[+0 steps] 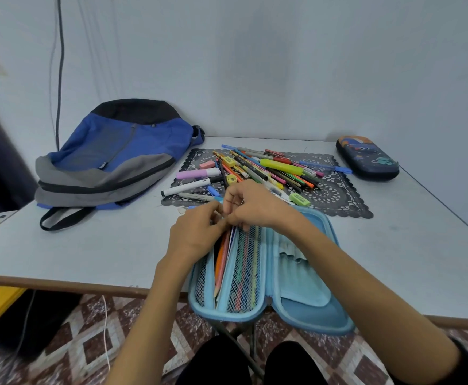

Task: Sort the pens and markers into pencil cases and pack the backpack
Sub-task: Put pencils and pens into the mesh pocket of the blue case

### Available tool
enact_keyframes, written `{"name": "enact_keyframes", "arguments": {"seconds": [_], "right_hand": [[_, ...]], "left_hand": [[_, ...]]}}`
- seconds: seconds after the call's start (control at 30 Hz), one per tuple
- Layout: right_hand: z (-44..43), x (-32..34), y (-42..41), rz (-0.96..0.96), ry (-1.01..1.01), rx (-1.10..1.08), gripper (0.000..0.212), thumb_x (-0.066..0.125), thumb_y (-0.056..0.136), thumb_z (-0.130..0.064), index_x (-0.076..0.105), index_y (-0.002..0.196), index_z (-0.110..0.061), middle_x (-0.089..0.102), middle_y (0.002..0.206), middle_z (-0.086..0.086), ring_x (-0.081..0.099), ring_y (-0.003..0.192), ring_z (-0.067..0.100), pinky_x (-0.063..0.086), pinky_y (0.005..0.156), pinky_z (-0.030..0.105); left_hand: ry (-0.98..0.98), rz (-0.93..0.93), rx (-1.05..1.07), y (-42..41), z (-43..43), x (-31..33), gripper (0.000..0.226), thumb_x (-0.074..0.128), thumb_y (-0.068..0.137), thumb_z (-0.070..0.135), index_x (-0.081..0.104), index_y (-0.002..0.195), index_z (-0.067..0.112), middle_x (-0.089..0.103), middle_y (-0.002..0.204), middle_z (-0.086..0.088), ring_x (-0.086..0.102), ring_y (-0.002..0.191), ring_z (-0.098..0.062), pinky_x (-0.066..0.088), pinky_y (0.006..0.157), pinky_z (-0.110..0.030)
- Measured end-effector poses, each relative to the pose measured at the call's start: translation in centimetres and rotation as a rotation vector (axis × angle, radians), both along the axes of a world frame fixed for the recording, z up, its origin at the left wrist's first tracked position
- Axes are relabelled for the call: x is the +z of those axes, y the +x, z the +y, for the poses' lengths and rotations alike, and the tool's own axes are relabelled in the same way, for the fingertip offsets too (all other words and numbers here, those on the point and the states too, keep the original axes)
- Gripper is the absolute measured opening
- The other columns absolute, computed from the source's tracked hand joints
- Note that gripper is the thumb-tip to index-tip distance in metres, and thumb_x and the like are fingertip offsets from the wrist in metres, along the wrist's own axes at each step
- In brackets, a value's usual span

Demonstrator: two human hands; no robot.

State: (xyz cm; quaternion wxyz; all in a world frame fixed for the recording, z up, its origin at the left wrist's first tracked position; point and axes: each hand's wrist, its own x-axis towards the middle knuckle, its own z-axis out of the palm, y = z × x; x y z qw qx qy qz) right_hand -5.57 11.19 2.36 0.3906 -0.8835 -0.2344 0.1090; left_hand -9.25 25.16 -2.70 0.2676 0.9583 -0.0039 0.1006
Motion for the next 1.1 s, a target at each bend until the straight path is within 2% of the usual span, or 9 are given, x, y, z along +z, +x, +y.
{"name": "enact_keyframes", "arguments": {"seconds": [0.13, 0.23, 0.33, 0.5, 0.57, 0.7, 0.83, 0.97, 1.1], "right_hand": [[-0.3, -0.2, 0.2, 0.025, 0.036, -0.002, 0.024, 0.062, 0.077, 0.010, 0.058, 0.070, -0.013, 0.058, 0.063, 0.009, 0.057, 0.052, 0.022, 0.050, 0.050, 0.028], [-0.3, -0.2, 0.2, 0.035, 0.047, -0.004, 0.025, 0.063, 0.078, 0.010, 0.058, 0.071, -0.013, 0.057, 0.061, 0.006, 0.054, 0.048, 0.018, 0.049, 0.049, 0.028], [-0.3, -0.2, 0.1, 0.038, 0.061, -0.002, 0.025, 0.063, 0.078, 0.011, 0.058, 0.071, -0.012, 0.057, 0.062, 0.008, 0.054, 0.045, 0.017, 0.048, 0.049, 0.027], [-0.5, 0.0, -0.2, 0.040, 0.102, 0.009, 0.023, 0.063, 0.076, 0.014, 0.058, 0.071, -0.009, 0.056, 0.062, 0.008, 0.053, 0.043, 0.014, 0.046, 0.046, 0.024], [-0.5, 0.1, -0.3, 0.038, 0.112, 0.014, 0.023, 0.063, 0.076, 0.014, 0.058, 0.071, -0.008, 0.056, 0.062, 0.009, 0.052, 0.041, 0.012, 0.046, 0.045, 0.024], [-0.7, 0.2, -0.5, 0.037, 0.129, 0.008, 0.022, 0.063, 0.076, 0.014, 0.058, 0.072, -0.007, 0.057, 0.064, 0.012, 0.051, 0.040, 0.011, 0.045, 0.045, 0.023], [-0.7, 0.0, -0.5, 0.035, 0.147, 0.004, 0.022, 0.064, 0.076, 0.012, 0.058, 0.071, -0.008, 0.055, 0.069, 0.015, 0.050, 0.042, 0.014, 0.045, 0.045, 0.023], [-0.8, -0.3, -0.4, 0.042, 0.116, 0.012, 0.021, 0.064, 0.076, 0.012, 0.060, 0.073, -0.009, 0.058, 0.066, 0.013, 0.052, 0.048, 0.018, 0.046, 0.047, 0.025], [-0.9, -0.6, -0.1, 0.055, 0.059, 0.022, 0.019, 0.065, 0.078, 0.008, 0.061, 0.075, -0.011, 0.058, 0.063, 0.005, 0.051, 0.046, 0.011, 0.046, 0.046, 0.022]], "left_hand": [[-0.186, 0.110, -0.120, -0.1, 1.0, 0.8, 0.037, 0.051, 0.079, 0.054, 0.063, 0.102, 0.028, 0.067, 0.096, 0.007, 0.062, 0.089, -0.017, 0.050, 0.083, -0.038], [-0.277, 0.200, -0.257, -0.5, 1.5, 1.6, 0.012, 0.073, 0.082, 0.034, 0.063, 0.087, 0.031, 0.062, 0.086, 0.005, 0.054, 0.077, -0.014, 0.047, 0.080, -0.035], [-0.271, 0.194, -0.311, -0.5, 1.7, 1.7, 0.025, 0.076, 0.083, 0.021, 0.058, 0.079, 0.037, 0.053, 0.078, 0.011, 0.047, 0.073, -0.015, 0.040, 0.071, -0.029], [-0.209, 0.119, -0.226, 0.6, 1.5, 0.4, 0.014, 0.073, 0.083, 0.034, 0.061, 0.088, 0.035, 0.060, 0.082, 0.013, 0.049, 0.063, -0.007, 0.043, 0.071, -0.032], [-0.183, 0.081, -0.172, 0.8, 1.3, 0.0, 0.020, 0.072, 0.080, 0.041, 0.063, 0.095, 0.032, 0.060, 0.079, 0.016, 0.050, 0.062, -0.003, 0.041, 0.068, -0.030], [-0.066, 0.053, -0.106, 0.8, 0.7, 0.0, 0.023, 0.069, 0.085, 0.037, 0.060, 0.105, 0.031, 0.058, 0.083, 0.018, 0.056, 0.078, -0.014, 0.043, 0.072, -0.031], [-0.027, 0.005, -0.067, 0.6, 0.4, -0.1, 0.019, 0.067, 0.087, 0.036, 0.058, 0.103, 0.032, 0.054, 0.081, 0.019, 0.054, 0.086, -0.017, 0.041, 0.071, -0.031], [-0.083, -0.011, -0.083, 0.3, 0.4, 0.1, 0.020, 0.072, 0.084, 0.035, 0.056, 0.095, 0.032, 0.058, 0.081, 0.016, 0.056, 0.081, -0.015, 0.040, 0.069, -0.030], [-0.240, -0.007, -0.071, 0.1, 1.5, 0.3, 0.021, 0.078, 0.079, 0.030, 0.065, 0.094, 0.028, 0.067, 0.076, 0.009, 0.064, 0.075, -0.015, 0.051, 0.078, -0.036]]}}
